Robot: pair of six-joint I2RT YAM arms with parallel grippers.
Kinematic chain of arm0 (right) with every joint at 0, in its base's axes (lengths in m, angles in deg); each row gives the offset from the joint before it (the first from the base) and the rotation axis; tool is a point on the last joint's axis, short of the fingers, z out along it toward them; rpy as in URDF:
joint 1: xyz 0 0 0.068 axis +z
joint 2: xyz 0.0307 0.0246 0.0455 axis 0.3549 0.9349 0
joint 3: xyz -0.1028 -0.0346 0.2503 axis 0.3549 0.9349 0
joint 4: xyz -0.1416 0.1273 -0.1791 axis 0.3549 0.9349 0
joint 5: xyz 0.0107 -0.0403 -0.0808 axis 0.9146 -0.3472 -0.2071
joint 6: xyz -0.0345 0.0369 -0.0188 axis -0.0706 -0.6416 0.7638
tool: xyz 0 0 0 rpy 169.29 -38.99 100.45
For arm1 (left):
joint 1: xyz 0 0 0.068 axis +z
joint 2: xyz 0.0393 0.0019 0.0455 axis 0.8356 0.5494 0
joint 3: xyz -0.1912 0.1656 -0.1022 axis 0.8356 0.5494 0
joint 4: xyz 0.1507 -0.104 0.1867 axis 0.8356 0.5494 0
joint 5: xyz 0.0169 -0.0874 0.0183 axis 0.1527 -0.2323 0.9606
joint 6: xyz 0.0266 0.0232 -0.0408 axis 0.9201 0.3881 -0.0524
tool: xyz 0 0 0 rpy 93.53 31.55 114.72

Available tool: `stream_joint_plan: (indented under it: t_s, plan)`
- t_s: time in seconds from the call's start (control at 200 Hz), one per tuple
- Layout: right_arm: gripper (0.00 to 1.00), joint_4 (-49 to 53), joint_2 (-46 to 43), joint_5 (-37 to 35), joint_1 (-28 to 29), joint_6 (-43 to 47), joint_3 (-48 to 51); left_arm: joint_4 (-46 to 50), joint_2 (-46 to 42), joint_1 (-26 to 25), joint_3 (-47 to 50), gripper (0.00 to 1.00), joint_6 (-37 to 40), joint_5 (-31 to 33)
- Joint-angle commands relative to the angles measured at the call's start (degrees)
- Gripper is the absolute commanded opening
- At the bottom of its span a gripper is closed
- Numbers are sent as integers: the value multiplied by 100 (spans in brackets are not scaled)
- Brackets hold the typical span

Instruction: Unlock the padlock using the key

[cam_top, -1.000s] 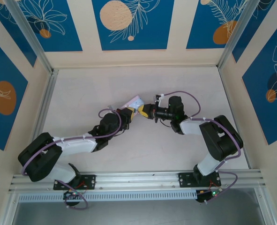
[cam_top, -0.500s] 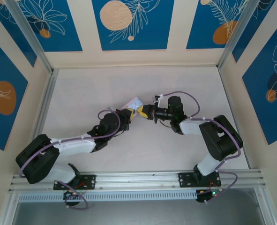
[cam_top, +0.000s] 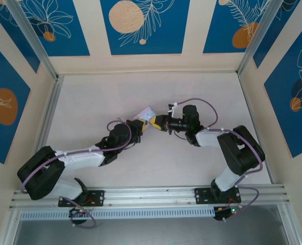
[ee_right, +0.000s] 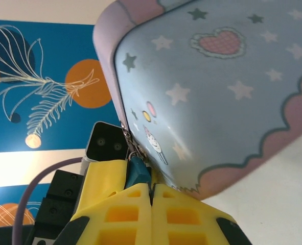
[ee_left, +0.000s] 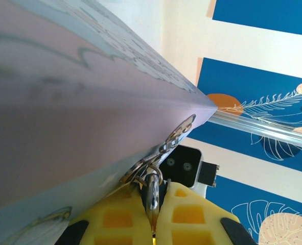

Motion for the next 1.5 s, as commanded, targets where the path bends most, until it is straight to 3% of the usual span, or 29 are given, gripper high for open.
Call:
stream_joint_plan:
  t_s: [0.0,0.275,0.67,1.055,1.495]
  plan:
    - [0,547,-260,-77,81,951,-115,-392,-198,-168,-287,0,-43,-359]
    - [0,215,-126,2,96,777,-105,-386,-186,-163,-299,0,-39,-353]
    - [0,-1410,288,264,336,-849,-307,-563,-31,-204,-371,0,62,-502]
    - [0,-771,313,552,312,-729,-813,-476,-11,-236,-419,0,-6,-521]
    - [0,-942,509,548,374,-806,-832,-416,121,-238,-577,0,73,-685]
